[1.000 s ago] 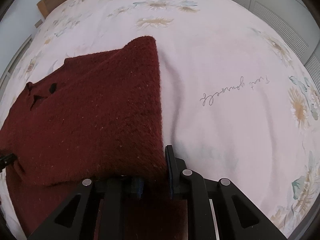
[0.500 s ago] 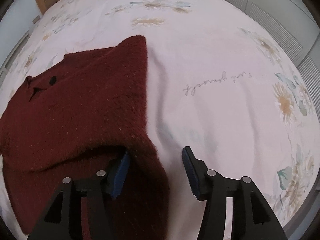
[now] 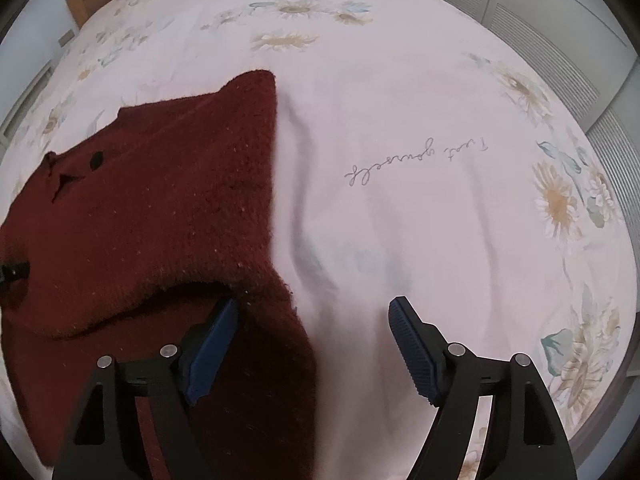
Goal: Fold small clothes
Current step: 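Grasp the other sleeve cuff with the left gripper and lift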
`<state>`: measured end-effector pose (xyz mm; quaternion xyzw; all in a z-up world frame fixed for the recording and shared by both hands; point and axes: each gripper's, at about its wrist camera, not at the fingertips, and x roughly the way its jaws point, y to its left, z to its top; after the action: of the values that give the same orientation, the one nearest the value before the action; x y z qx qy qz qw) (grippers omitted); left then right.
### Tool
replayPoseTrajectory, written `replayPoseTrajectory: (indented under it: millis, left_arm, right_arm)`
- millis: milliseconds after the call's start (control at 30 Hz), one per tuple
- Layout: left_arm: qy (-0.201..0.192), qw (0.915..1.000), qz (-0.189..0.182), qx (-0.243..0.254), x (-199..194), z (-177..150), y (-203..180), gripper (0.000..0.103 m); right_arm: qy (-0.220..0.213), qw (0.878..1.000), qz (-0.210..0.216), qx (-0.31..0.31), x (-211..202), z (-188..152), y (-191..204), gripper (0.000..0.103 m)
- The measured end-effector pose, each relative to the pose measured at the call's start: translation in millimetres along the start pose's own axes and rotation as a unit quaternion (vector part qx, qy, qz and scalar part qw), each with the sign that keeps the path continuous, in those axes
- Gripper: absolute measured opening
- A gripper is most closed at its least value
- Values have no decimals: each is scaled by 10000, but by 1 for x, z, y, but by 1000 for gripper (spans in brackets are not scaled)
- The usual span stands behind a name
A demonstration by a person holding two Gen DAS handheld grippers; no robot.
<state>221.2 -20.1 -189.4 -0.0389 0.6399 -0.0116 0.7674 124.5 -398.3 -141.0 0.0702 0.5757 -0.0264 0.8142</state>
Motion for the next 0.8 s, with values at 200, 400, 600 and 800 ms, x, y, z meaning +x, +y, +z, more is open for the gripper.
replayPoseTrajectory:
  millis: [200, 400, 600, 800]
  left_arm:
    - [17, 9999, -47, 142, -9, -3, 2, 97]
    - [-260, 9969, -239, 707, -35, -6, -14, 31]
    - [-476, 9933, -373, 988, -48, -5, -28, 10]
    - [-1051, 9884, -441, 1001, -89, 7, -25, 10]
  right_arm:
    - [-63, 9998, 166, -10, -13, 7, -1, 80]
    - [-172, 9994, 287, -17, -24, 27, -1, 83]
    - [-73, 9985, 531, 93, -11, 53, -7, 83]
    - [220, 9974, 681, 87, 20, 71, -2, 83]
